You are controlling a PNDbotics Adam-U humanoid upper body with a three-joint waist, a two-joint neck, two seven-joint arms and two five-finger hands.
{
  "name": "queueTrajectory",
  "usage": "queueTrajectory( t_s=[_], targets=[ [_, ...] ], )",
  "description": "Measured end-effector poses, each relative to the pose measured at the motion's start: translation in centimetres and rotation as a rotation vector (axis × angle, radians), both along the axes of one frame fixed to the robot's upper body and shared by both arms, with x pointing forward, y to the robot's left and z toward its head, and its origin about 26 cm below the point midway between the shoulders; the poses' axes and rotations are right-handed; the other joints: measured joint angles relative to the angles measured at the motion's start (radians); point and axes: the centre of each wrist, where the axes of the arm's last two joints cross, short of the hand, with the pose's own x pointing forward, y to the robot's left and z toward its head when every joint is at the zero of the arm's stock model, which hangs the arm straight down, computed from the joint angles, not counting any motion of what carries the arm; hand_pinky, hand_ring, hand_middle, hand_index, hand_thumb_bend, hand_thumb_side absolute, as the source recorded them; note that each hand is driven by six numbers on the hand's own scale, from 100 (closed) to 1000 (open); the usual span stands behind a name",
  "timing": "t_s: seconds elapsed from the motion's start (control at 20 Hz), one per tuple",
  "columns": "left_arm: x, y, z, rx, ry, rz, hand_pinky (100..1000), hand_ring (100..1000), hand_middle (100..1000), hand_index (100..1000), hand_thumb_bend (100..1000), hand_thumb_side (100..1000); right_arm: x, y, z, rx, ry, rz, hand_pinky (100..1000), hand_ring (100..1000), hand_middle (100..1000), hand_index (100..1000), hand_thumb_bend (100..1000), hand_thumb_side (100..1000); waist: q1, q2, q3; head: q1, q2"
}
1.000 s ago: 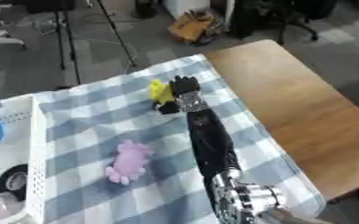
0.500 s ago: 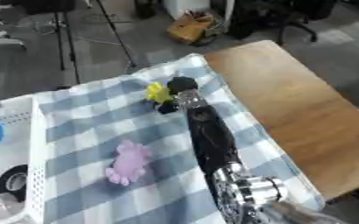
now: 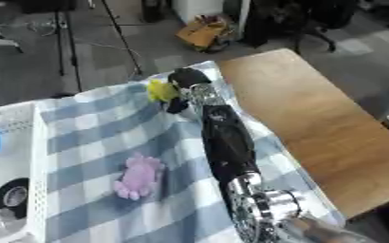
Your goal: Pick up objects on the table and place them in the box.
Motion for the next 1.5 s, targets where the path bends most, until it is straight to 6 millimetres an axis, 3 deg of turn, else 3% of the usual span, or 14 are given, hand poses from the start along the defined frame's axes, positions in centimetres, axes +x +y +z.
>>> queueTrajectory(
  t_s=[0.2,0.35,0.65,1.1,1.2,1.25,1.35,1.5],
  targets=[
    [0.0,0.1,0.1,0.000,0.003,0.002,509,643,703,709,378,914,-0.2,-0.1,1.4,0.076,-0.038,0.049,380,486,582,695,202,415,-0.008,-0.005,-0.003,0.002,0.004],
    [0.0,0.1,0.1,0.000,0.006,0.001,509,643,703,710,377,914,-0.2,0.1,2.3,0.121,-0.056,0.089,390,487,577,692,172,463,-0.014,-0.016,-0.004,0.002,0.008],
    [0.0,0.1,0.1,-0.001,0.009,0.002,509,643,703,709,378,914,-0.2,0.3,2.4,0.179,-0.025,0.133,411,497,583,718,271,538,-0.015,-0.018,-0.004,0.002,0.008],
    [0.0,0.1,0.1,-0.002,0.010,0.003,509,643,704,710,376,914,-0.2,0.3,2.4,0.182,0.004,0.162,413,499,584,712,276,575,-0.015,-0.018,-0.007,0.002,0.008],
    [0.0,0.1,0.1,-0.002,0.010,0.003,509,643,704,710,376,915,-0.2,0.3,2.4,0.184,0.006,0.165,411,498,583,697,253,624,-0.015,-0.018,-0.007,0.002,0.008],
    [0.0,0.1,0.1,-0.002,0.010,0.003,509,643,704,710,376,915,-0.2,0.3,2.4,0.186,0.005,0.166,410,497,582,688,176,638,-0.015,-0.018,-0.007,0.002,0.008],
    [0.0,0.1,0.1,-0.001,0.010,0.002,509,643,705,710,376,914,-0.2,0.3,2.4,0.191,0.005,0.166,408,496,582,689,126,641,-0.015,-0.018,-0.007,0.002,0.008],
    [0.0,0.1,0.1,-0.001,0.011,0.002,509,643,705,710,376,914,-0.2,0.3,2.4,0.199,0.004,0.164,408,496,582,689,128,641,-0.015,-0.018,-0.007,0.002,0.008]
  ],
)
